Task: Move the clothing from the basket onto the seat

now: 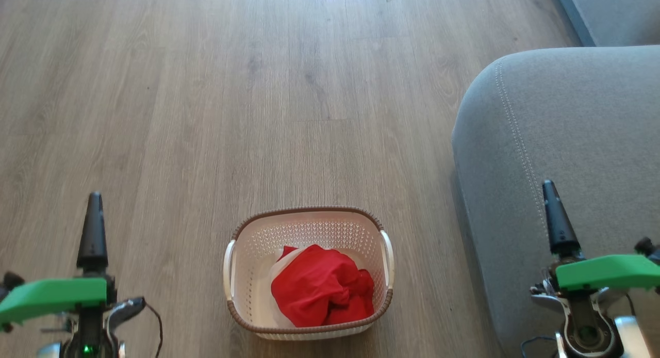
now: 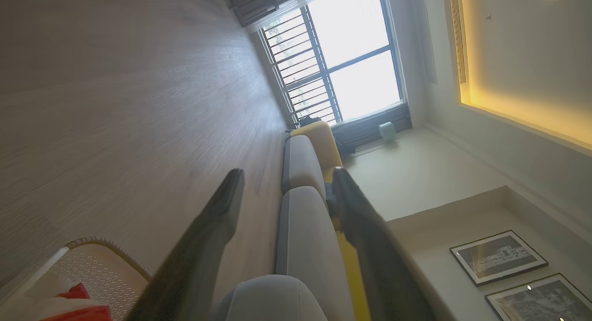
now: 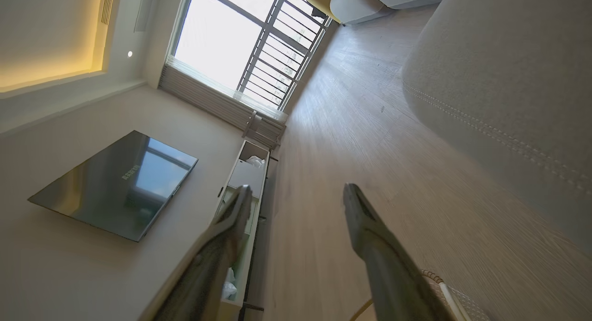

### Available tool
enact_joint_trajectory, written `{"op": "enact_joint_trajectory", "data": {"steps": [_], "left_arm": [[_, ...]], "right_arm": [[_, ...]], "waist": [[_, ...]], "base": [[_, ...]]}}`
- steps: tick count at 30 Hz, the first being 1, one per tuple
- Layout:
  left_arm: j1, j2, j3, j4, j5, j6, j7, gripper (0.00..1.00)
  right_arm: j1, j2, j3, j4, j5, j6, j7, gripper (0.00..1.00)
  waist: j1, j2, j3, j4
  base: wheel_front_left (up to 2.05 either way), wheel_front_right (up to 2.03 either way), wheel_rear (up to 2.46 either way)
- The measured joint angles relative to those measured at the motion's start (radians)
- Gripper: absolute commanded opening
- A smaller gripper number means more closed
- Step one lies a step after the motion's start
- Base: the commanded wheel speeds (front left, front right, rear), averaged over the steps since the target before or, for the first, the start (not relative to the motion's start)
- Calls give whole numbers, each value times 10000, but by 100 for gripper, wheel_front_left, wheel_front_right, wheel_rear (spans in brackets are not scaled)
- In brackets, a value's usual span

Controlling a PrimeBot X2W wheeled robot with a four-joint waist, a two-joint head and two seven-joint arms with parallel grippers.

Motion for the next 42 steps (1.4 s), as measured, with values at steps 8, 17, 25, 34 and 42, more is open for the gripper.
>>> {"op": "enact_joint_trajectory", "data": {"steps": [8, 17, 25, 34, 42], "left_arm": [[-89, 10, -662, -1005, 1526, 750, -249, 100], [-85, 15, -1730, -1737, 3388, 1457, -497, 100], [-85, 31, -2698, -1975, 5218, 2056, -698, 100], [-89, 81, -3822, -1858, 6924, 2775, -965, 100], [-121, 869, -5204, -1572, 8821, 3979, -1191, 100]], "right_arm": [[-199, -4, 186, -535, -1285, 0, -192, 100], [-201, -10, 474, -934, -2775, 0, -500, 100], [-333, -19, 663, -1264, -3937, 0, -652, 100], [-349, -25, 955, -1354, -5643, 0, -984, 100], [-351, -59, 1149, -1599, -6849, 0, -1197, 100]], "waist": [[0, 0, 43, 19], [0, 0, 90, 33], [0, 0, 128, -3], [0, 0, 188, 37], [0, 0, 188, 18]], "base": [[0, 0, 0], [0, 0, 0], [0, 0, 0], [0, 0, 0], [0, 0, 0]]}}
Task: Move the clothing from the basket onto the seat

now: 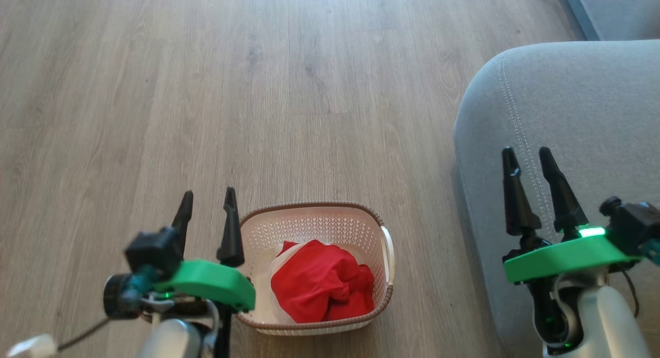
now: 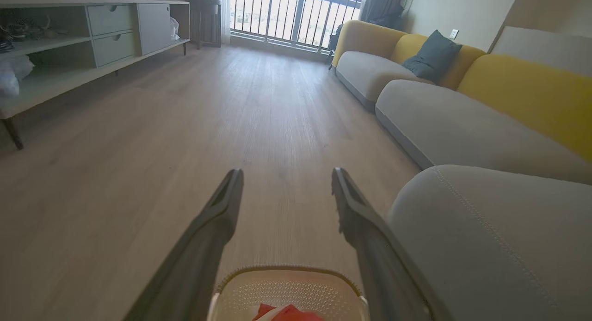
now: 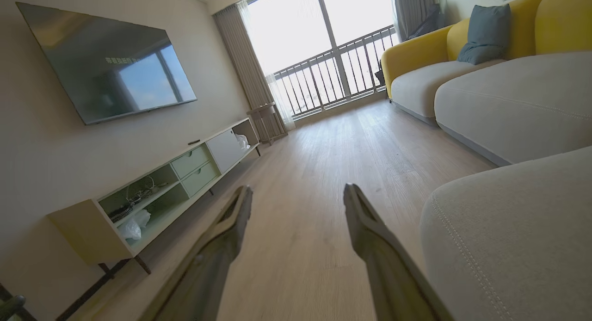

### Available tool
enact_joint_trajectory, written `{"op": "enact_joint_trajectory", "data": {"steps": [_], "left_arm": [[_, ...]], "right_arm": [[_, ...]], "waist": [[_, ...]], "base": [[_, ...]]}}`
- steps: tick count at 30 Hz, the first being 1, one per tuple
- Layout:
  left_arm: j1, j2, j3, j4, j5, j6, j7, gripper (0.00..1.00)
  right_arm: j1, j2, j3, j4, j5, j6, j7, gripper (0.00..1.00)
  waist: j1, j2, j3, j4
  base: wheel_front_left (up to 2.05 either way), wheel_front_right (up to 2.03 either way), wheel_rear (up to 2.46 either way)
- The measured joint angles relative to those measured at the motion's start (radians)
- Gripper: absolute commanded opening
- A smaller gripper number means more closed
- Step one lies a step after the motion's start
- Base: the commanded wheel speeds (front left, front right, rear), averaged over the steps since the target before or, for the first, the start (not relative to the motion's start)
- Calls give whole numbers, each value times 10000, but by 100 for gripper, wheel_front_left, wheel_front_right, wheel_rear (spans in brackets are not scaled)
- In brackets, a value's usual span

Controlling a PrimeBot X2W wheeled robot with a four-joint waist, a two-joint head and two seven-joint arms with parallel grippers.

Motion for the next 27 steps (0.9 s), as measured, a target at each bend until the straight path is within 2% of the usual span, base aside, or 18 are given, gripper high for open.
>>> {"op": "enact_joint_trajectory", "data": {"steps": [6, 10, 15, 17, 19, 20, 24, 27], "left_arm": [[-357, 577, -1438, 115, 711, 1850, -186, 100], [-601, 713, -1883, 140, 663, 2497, -301, 100], [-594, 621, -1670, 134, 368, 2571, -418, 100], [-569, 500, -1432, 146, 366, 2309, -468, 100], [-569, 462, -1346, 79, 435, 1772, -558, 100], [-569, 431, -1298, 82, 652, 1676, -564, 100], [-566, 221, -897, 61, 1561, 1674, -685, 100], [-569, 171, -803, -157, 2305, 1933, -815, 100]], "right_arm": [[-1, 0, 127, -190, -957, 0, -198, 100], [-4, 0, 276, -222, -1607, 2, -307, 100], [-6, -2, 297, -351, -2236, 2, -445, 100], [-9, -2, 297, -385, -2497, 2, -527, 100], [-12, -4, 311, -393, -2782, 2, -579, 100], [-14, -4, 334, -397, -2963, 2, -610, 100], [-23, -6, 441, -443, -3595, 4, -677, 100], [-51, -10, 428, -550, -3994, 4, -780, 100]], "waist": [[0, 0, 37, -59], [0, 0, 57, -70], [0, 0, 51, -98], [0, 0, 38, -114], [0, 0, 39, -134], [0, 0, 41, -143], [0, 0, 72, -178], [0, 0, 128, -213]], "base": [[0, 0, 0], [0, 0, 0], [0, 0, 0], [0, 0, 0], [0, 0, 0], [0, 0, 0], [0, 0, 0], [0, 0, 0]]}}
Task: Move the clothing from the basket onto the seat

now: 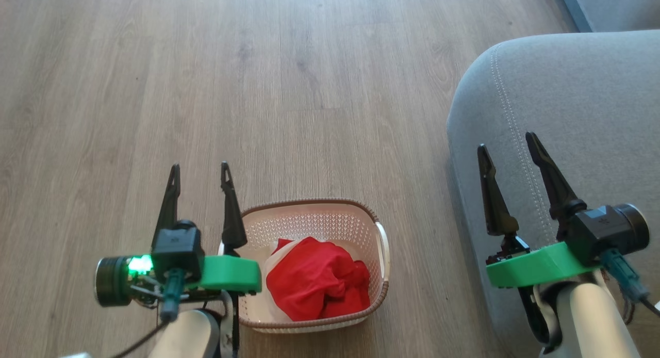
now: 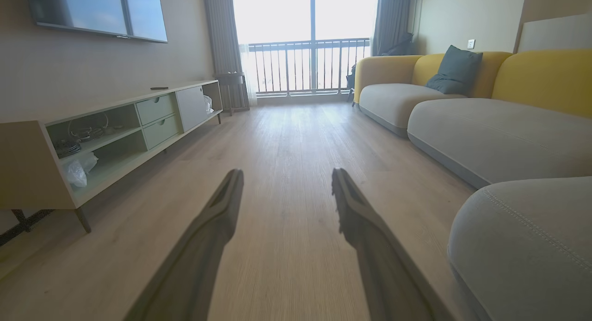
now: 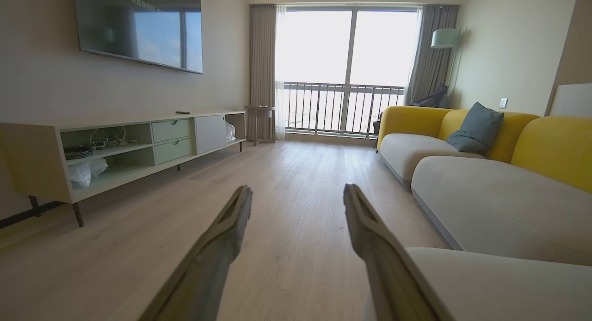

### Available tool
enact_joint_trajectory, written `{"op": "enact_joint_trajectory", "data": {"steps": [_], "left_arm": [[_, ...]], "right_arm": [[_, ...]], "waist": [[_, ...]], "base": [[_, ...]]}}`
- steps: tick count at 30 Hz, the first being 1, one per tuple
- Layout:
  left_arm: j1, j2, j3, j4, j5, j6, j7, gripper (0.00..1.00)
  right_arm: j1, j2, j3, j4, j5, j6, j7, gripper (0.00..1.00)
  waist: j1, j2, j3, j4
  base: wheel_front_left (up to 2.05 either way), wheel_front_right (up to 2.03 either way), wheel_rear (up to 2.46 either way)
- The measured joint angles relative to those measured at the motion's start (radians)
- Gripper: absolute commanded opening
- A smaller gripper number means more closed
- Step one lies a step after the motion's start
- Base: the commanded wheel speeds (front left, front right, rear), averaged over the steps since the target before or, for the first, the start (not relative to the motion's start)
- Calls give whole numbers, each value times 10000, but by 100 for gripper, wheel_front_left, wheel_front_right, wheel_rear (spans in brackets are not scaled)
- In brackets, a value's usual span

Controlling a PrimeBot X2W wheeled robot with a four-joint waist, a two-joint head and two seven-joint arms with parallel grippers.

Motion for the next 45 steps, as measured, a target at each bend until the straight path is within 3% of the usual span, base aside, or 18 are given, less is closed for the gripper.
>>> {"op": "enact_joint_trajectory", "data": {"steps": [7, 11, 13, 18, 25, 45], "left_arm": [[15, -107, -163, 59, 489, -107, -119, 100], [96, -307, -109, 435, 616, -633, -270, 100], [307, -499, 119, 846, 616, -1154, -280, 100], [403, -639, 489, 1275, 629, -1672, -280, 100], [515, -780, 1110, 1778, 134, -2721, -280, 100], [694, -794, 1030, 2412, -884, -3212, -280, 100]], "right_arm": [[-179, 0, -25, -159, -782, 0, -198, 100], [-172, -2, -173, -13, -1160, 0, -330, 100], [-150, -2, -176, 407, -1254, 0, -370, 100], [-144, -2, -178, 863, -1204, 0, -370, 100], [-140, -2, -59, 1561, -1158, 0, -370, 100], [-143, -4, 65, 1801, -1296, 0, -370, 100]], "waist": [[0, 0, 80, -82], [0, 0, 131, -89], [0, 0, 135, -83], [0, 0, 139, -73], [0, 0, 113, -51], [0, 0, 283, -73]], "base": [[0, 0, 0], [0, 0, 0], [0, 0, 0], [0, 0, 0], [0, 0, 0], [0, 0, 0]]}}
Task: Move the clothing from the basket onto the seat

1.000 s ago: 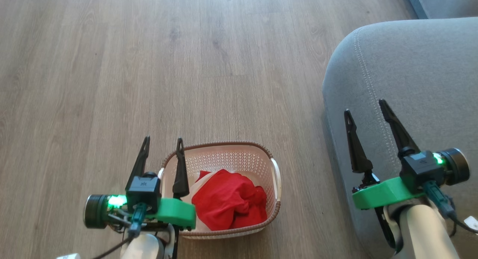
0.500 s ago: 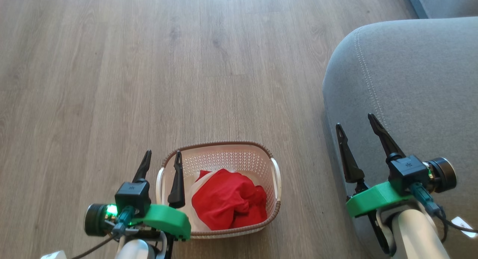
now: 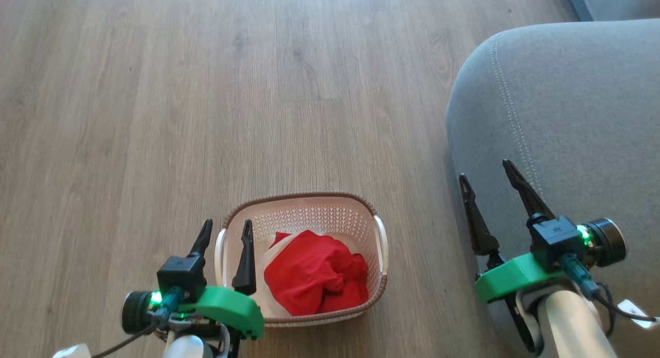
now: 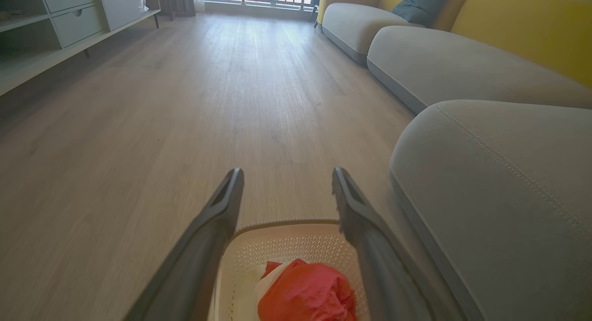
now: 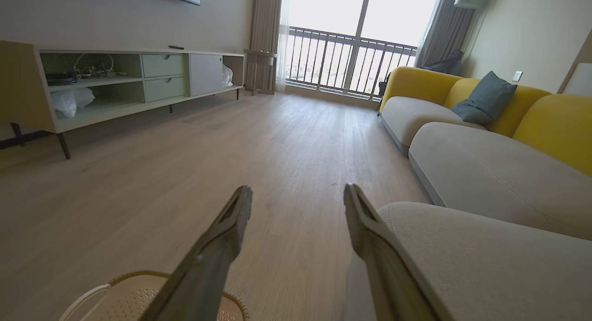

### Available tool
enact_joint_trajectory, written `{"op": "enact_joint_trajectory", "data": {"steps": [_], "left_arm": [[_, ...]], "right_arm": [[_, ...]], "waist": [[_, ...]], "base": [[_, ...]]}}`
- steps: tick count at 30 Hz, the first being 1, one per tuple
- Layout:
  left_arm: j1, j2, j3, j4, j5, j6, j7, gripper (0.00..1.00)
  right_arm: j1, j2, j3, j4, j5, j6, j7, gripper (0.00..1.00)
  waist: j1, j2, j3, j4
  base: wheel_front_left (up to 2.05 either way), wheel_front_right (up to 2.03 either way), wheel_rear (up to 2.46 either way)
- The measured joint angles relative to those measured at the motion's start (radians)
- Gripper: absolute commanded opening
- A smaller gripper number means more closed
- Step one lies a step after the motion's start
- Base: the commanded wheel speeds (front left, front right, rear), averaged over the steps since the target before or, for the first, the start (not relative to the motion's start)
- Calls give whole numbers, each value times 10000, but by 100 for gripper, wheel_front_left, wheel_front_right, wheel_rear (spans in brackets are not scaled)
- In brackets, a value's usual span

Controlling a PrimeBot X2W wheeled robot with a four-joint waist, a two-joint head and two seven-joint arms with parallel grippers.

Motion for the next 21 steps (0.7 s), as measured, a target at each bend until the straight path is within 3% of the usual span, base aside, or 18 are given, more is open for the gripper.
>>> {"op": "enact_joint_trajectory", "data": {"steps": [12, 21], "left_arm": [[-154, -6, -142, 648, -261, -90, 0, 100], [-1777, -35, -934, 1845, -27, -259, 0, 100]], "right_arm": [[-17, -2, -48, 82, 2, 0, 0, 100], [-743, -224, -474, 109, 54, 0, 0, 100]], "waist": [[0, 0, 609, -110], [0, 0, 2193, -326]], "base": [[0, 0, 0], [0, 0, 0]]}}
